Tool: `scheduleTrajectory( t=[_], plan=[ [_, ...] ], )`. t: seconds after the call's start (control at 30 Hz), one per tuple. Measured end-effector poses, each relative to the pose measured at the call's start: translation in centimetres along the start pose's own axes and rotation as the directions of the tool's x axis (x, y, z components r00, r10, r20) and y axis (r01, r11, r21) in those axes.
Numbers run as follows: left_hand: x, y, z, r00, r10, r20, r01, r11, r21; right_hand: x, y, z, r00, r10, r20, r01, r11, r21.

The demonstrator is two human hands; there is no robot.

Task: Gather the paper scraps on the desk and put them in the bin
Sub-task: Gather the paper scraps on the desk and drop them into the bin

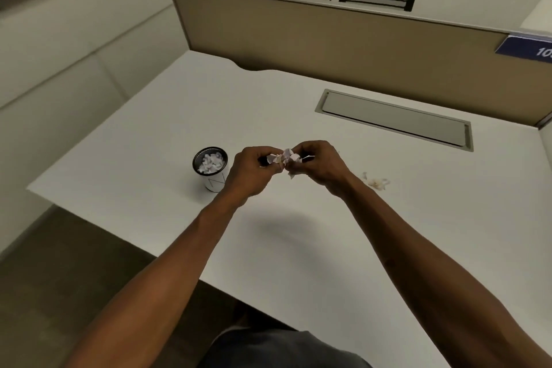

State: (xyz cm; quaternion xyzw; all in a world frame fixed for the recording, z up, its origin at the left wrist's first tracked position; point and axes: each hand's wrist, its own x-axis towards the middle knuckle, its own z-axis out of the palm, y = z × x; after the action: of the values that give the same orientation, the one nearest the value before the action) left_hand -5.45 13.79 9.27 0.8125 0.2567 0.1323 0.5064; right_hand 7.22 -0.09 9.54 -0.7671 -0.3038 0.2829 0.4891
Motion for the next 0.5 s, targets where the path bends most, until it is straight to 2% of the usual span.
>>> scheduleTrajectory(
  t=[0.1,0.27,0.5],
  plan=[
    [0.1,-0.7,-3.3,0.999,0.002,-0.045,-0.004,0.999,-0.053,2.0,-1.7,2.7,0.999,-0.015,0.035,0.015,1.000,0.020],
    [0.5,-2.6,-8.1,0.987,-0.051,-0.151,0.045,0.998,-0.045,5.4,-4.5,7.2,0.997,-0.004,0.080,-0.001,0.998,0.065],
    [1.7,-6.3,-12.6,0.970,-0.115,-0.215,0.116,0.993,-0.007,9.5,-6.7,12.9,0.989,0.082,0.123,-0.079,0.996,-0.032]
  ],
)
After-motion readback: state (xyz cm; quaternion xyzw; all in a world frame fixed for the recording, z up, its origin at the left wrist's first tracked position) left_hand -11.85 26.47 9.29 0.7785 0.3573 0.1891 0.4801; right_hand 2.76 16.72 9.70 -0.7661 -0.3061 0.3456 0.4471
